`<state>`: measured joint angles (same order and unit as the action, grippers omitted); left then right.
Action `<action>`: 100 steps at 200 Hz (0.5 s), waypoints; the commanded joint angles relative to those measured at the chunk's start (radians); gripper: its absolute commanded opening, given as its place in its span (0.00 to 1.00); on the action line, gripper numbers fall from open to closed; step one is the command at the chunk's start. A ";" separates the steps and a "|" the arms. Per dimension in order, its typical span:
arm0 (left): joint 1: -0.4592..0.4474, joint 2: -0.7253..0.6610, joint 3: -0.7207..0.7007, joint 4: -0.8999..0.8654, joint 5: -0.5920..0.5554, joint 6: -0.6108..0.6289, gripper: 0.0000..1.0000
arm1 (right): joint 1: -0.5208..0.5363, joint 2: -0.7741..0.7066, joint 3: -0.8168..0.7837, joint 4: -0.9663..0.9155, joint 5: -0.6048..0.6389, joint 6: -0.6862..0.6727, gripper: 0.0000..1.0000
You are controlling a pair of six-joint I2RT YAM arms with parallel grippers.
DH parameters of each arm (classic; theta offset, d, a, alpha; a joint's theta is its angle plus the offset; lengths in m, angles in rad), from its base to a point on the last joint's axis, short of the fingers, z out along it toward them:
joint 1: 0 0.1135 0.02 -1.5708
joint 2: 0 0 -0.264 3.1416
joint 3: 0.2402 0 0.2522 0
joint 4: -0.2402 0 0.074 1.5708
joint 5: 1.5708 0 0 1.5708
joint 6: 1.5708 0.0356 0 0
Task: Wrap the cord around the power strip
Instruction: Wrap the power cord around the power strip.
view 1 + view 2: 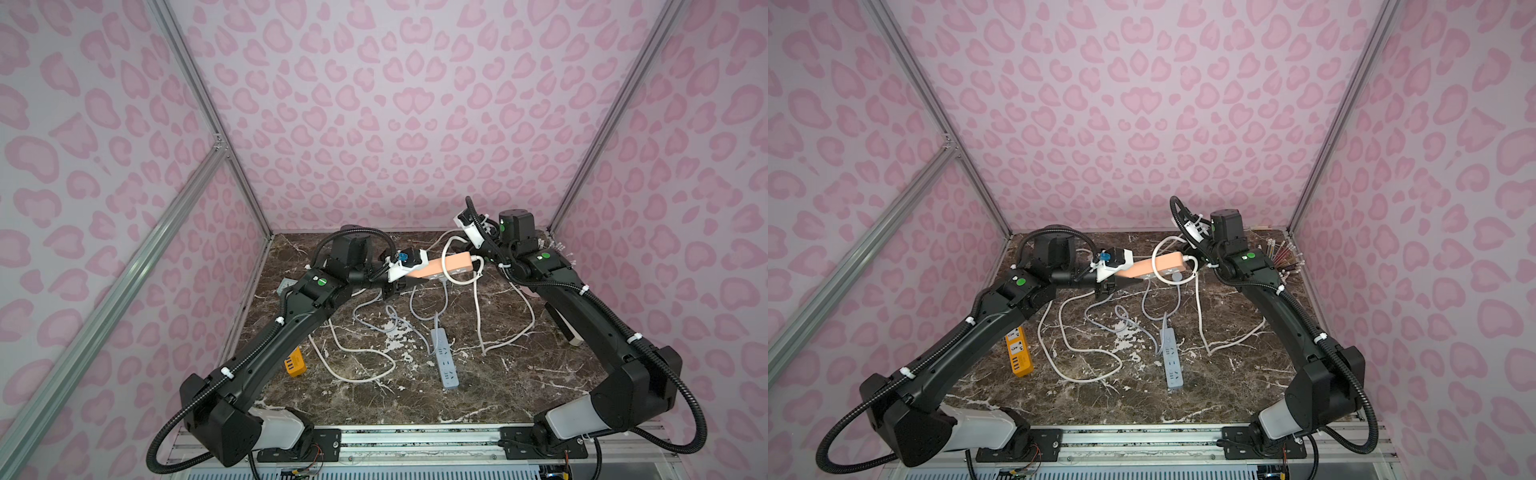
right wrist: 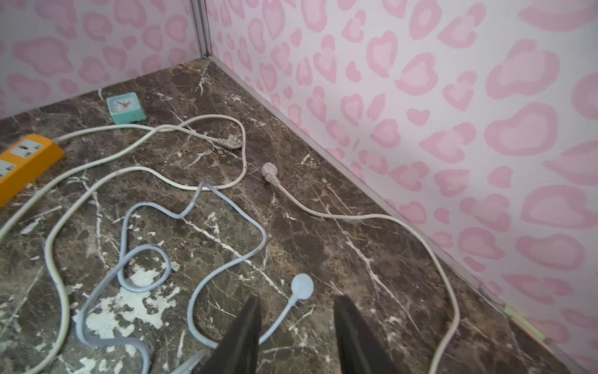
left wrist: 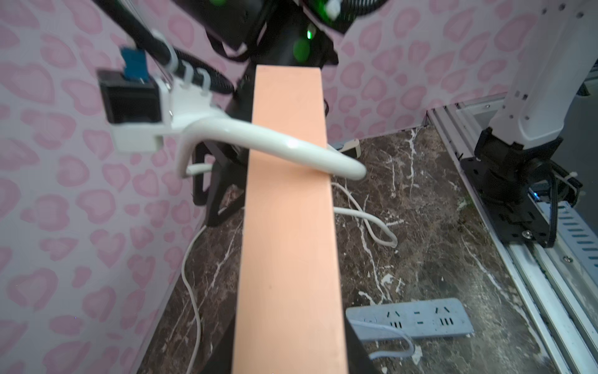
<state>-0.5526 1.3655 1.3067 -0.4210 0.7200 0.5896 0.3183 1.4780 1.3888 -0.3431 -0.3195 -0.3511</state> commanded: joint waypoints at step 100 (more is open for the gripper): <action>0.057 0.002 0.040 0.273 -0.137 -0.318 0.03 | -0.016 -0.084 -0.414 0.302 -0.113 0.333 0.63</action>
<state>-0.5022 1.3624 1.3228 -0.2211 0.6331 0.3302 0.3054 1.4113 1.0267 -0.1089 -0.4274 -0.0883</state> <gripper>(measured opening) 0.331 0.623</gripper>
